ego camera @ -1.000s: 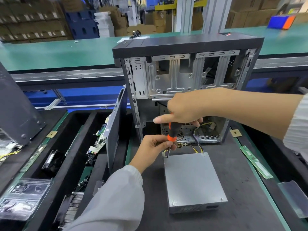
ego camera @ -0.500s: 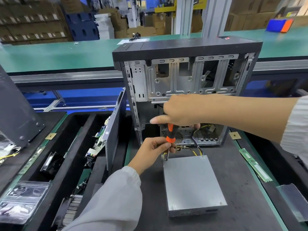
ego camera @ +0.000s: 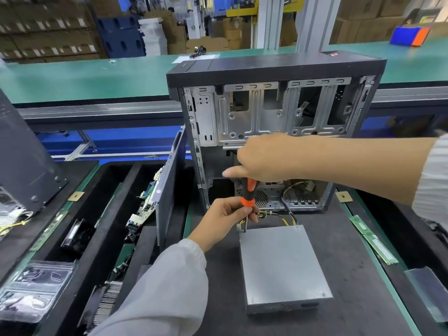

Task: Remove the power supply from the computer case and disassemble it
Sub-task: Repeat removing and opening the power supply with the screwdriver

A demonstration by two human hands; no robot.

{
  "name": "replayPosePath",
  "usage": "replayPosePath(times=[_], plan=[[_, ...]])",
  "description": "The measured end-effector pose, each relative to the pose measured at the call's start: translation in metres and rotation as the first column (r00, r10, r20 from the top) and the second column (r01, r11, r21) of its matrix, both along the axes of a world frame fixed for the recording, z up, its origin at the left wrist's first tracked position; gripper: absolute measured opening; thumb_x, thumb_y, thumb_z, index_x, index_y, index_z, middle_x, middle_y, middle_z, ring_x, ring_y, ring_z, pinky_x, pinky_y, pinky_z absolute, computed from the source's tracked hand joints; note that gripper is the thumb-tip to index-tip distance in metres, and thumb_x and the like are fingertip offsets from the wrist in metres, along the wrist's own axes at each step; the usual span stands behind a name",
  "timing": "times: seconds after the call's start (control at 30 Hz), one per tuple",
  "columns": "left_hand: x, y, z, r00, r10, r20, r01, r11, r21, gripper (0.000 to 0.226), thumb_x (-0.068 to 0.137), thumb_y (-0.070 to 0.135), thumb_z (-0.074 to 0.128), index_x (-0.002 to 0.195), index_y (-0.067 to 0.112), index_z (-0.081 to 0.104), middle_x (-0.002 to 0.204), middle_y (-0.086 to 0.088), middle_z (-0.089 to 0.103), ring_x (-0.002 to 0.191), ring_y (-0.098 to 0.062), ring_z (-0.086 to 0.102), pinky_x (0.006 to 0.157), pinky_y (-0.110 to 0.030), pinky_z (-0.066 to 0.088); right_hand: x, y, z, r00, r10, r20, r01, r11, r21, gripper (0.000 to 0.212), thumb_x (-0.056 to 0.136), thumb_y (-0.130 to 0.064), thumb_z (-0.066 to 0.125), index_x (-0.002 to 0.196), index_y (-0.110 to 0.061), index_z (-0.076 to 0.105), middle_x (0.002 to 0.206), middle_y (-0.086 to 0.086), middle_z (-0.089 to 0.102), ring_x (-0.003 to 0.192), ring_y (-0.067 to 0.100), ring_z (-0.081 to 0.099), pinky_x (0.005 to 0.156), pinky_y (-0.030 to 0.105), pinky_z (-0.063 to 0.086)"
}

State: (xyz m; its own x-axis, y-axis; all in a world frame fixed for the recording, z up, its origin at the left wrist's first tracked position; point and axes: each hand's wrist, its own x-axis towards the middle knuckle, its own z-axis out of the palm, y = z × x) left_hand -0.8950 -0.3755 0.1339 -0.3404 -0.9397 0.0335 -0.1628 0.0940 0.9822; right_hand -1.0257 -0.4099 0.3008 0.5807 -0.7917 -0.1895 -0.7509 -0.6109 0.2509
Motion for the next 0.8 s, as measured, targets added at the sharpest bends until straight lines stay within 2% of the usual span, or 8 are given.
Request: replayPosePath(times=[0.13,0.2,0.37,0.43,0.53,0.6,0.7,0.8], plan=[[0.002,-0.001,0.000,0.997,0.010,-0.076,-0.009,1.000,0.011,0.019,0.099,0.013,0.055,0.108,0.009,0.072,0.092,-0.005,0.075,0.094,-0.019,0.069,0.094,-0.032,0.054,0.001,-0.007,0.007,0.987,0.149,-0.053,-0.131,0.958,0.255,0.011,0.096,-0.025,0.051,0.106,-0.021,0.052,0.095,0.000,0.052,0.080,0.018,0.055,0.064,0.032,0.046],[0.004,-0.002,0.000,0.996,0.019,-0.088,-0.018,1.000,0.014,0.019,0.098,0.013,0.056,0.107,0.009,0.072,0.092,-0.006,0.075,0.093,-0.020,0.070,0.093,-0.033,0.055,-0.001,-0.009,0.013,0.982,0.177,-0.063,-0.141,0.917,0.373,0.031,0.087,-0.018,0.063,0.113,-0.029,0.050,0.103,-0.001,0.045,0.087,0.020,0.054,0.071,0.034,0.049],[0.003,-0.003,-0.001,0.997,0.007,-0.077,-0.006,1.000,0.012,0.017,0.097,0.014,0.058,0.106,0.011,0.072,0.091,-0.005,0.075,0.094,-0.019,0.069,0.095,-0.035,0.054,0.002,-0.001,0.012,0.995,-0.104,-0.010,0.103,0.967,0.232,0.067,0.082,-0.074,0.043,0.092,-0.008,0.053,0.060,0.004,0.061,0.048,0.019,0.067,0.047,0.024,0.051],[0.001,-0.002,0.000,0.997,-0.013,-0.076,0.014,1.000,0.015,0.017,0.097,0.015,0.059,0.107,0.016,0.072,0.090,-0.002,0.075,0.094,-0.018,0.069,0.096,-0.031,0.053,0.003,-0.002,0.007,0.996,-0.066,-0.065,0.075,0.986,0.151,0.062,0.093,-0.064,0.033,0.083,-0.007,0.056,0.056,0.005,0.062,0.052,0.019,0.068,0.049,0.022,0.049],[-0.001,-0.002,0.002,0.992,-0.033,-0.125,0.037,0.999,0.032,0.015,0.095,0.012,0.061,0.105,0.011,0.073,0.091,-0.004,0.075,0.093,-0.018,0.070,0.089,-0.024,0.053,0.004,-0.004,0.010,0.991,0.098,-0.093,-0.070,0.961,0.266,0.022,0.095,-0.037,0.050,0.104,-0.017,0.054,0.092,0.005,0.061,0.083,0.027,0.066,0.068,0.035,0.054],[-0.002,-0.002,0.003,0.986,-0.053,-0.160,0.059,0.998,0.033,0.013,0.095,0.010,0.061,0.100,0.007,0.073,0.092,-0.007,0.074,0.092,-0.018,0.070,0.086,-0.022,0.052,0.001,-0.005,0.018,0.990,0.105,-0.093,-0.060,0.916,0.398,0.032,0.086,-0.028,0.064,0.114,-0.029,0.048,0.105,0.002,0.049,0.089,0.028,0.063,0.073,0.038,0.055],[-0.005,0.000,0.005,0.973,-0.064,-0.222,0.074,0.997,0.037,0.019,0.095,0.009,0.061,0.094,0.022,0.075,0.090,-0.012,0.074,0.090,-0.020,0.070,0.087,-0.025,0.052,0.000,-0.002,0.023,0.997,-0.050,-0.065,0.073,0.906,0.417,0.056,0.078,-0.061,0.065,0.117,-0.026,0.045,0.094,0.003,0.057,0.070,0.021,0.070,0.060,0.030,0.059],[-0.005,-0.001,0.004,0.982,-0.048,-0.185,0.059,0.997,0.052,0.016,0.095,0.013,0.060,0.096,0.019,0.075,0.088,-0.007,0.075,0.089,-0.019,0.071,0.086,-0.023,0.052,0.002,0.002,0.015,0.984,-0.174,-0.040,0.178,0.937,0.300,0.073,0.085,-0.074,0.036,0.090,-0.004,0.057,0.065,0.011,0.068,0.044,0.019,0.066,0.040,0.017,0.049]])
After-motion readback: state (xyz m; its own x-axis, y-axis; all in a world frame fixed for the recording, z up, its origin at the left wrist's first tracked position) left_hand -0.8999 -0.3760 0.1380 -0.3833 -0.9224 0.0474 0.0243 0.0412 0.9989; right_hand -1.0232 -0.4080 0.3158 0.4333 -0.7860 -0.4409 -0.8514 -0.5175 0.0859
